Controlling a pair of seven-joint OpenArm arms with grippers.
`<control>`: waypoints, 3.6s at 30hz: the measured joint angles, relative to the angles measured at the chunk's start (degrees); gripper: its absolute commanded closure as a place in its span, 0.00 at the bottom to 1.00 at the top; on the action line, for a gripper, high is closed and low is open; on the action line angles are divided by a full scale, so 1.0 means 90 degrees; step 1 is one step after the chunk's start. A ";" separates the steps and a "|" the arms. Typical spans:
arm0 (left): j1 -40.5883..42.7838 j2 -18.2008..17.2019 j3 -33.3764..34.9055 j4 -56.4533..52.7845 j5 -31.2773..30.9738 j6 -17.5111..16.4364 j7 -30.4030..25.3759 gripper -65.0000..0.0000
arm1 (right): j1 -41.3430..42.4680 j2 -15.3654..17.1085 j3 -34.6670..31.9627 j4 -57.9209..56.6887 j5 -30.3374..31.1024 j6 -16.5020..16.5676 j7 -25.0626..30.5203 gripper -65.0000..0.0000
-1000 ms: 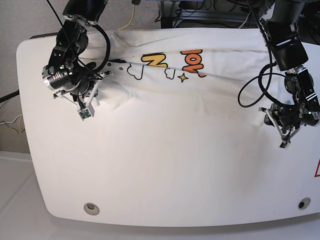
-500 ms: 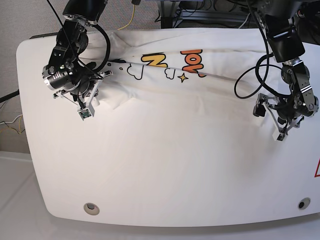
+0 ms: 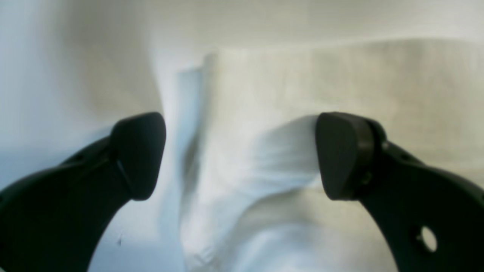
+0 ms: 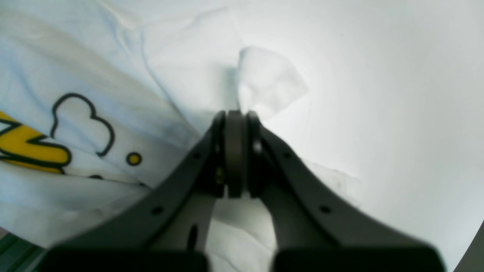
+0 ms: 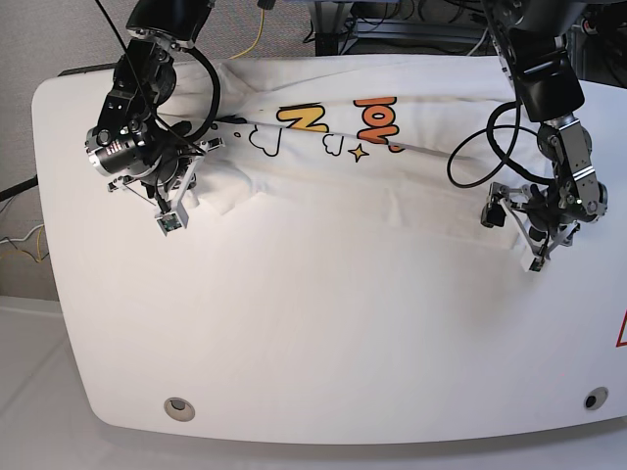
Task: Fold the T-shirt properly
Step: 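Hold the shirt with the right gripper while the left gripper pulls the edge, then drag the gripped side edge with the left gripper toward the right gripper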
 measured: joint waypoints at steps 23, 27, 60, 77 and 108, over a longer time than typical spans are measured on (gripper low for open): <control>-0.0046 0.0153 0.0386 -0.0090 -0.0058 0.0044 -0.0265 0.78 | -0.0002 0.0000 0.0000 0.0000 0.0002 0.0000 0.0005 1.00; 0.0012 0.0163 0.0386 -0.0085 -0.0117 0.0046 -0.0318 0.78 | 0.0000 -0.0002 0.0000 0.0000 0.0005 0.0000 0.0005 1.00; 0.0136 0.0209 0.0423 0.0923 0.0027 -0.0002 0.1195 0.95 | 0.0005 -0.0019 0.0000 0.0000 0.0002 0.0002 0.0005 1.00; 0.0075 0.0214 0.0423 0.1491 -0.0002 -0.0002 0.1758 0.95 | 0.0022 -0.0027 0.0000 0.0000 0.0002 0.0002 0.0005 1.00; -0.0566 0.0211 0.0423 0.1506 0.0022 -0.0002 0.1792 0.94 | 0.0636 -0.0160 0.0000 0.0005 -0.0005 0.0000 -0.0015 1.00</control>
